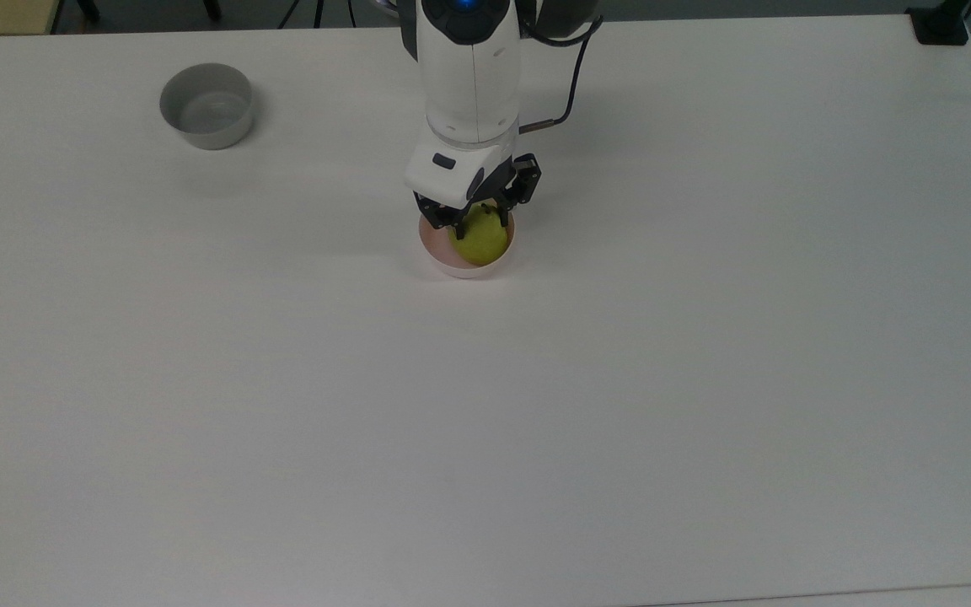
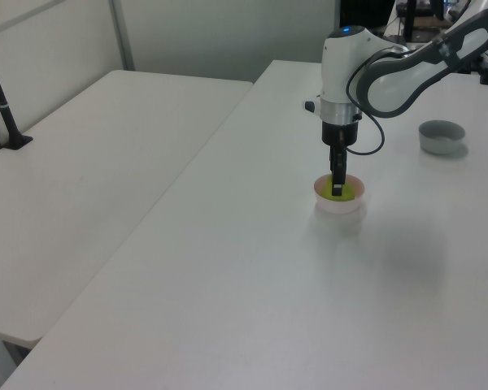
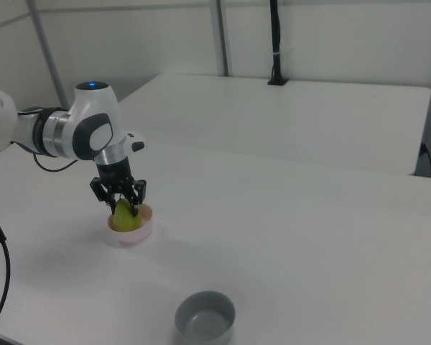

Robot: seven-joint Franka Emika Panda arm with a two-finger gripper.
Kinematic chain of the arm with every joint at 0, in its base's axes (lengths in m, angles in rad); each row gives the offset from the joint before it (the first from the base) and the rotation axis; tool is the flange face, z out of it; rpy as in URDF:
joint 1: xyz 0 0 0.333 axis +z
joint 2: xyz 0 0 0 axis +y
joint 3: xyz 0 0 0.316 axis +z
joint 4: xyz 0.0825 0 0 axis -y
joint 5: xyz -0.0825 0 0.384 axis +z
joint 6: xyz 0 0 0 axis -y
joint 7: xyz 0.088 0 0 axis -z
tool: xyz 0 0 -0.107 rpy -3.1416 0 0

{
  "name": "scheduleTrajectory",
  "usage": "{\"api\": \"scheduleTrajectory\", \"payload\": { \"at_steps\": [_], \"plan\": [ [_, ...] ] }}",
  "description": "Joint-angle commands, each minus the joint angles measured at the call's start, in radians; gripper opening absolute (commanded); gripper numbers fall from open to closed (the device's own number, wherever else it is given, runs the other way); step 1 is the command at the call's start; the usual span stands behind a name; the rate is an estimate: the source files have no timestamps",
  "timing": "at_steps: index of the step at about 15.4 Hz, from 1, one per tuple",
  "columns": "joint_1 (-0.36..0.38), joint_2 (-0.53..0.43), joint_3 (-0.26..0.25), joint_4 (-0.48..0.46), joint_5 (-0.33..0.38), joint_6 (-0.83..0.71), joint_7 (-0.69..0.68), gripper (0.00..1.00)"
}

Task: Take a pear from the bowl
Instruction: 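Lower the gripper around the green pear and close it, then lift the held pear out of the pink bowl and carry it toward the grey bowl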

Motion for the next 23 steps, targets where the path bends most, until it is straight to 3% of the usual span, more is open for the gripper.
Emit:
{"api": "scheduleTrajectory", "payload": {
  "at_steps": [1, 8, 16, 23],
  "plan": [
    [0.004, -0.033, -0.003, -0.02, -0.016, 0.012, 0.023, 0.0],
    [-0.014, -0.128, -0.003, 0.039, -0.016, -0.135, 0.04, 0.0],
    [-0.078, -0.215, -0.007, 0.226, -0.014, -0.414, 0.045, 0.0],
    [-0.108, -0.23, -0.049, 0.351, -0.003, -0.586, 0.035, 0.0]
  ]
}}
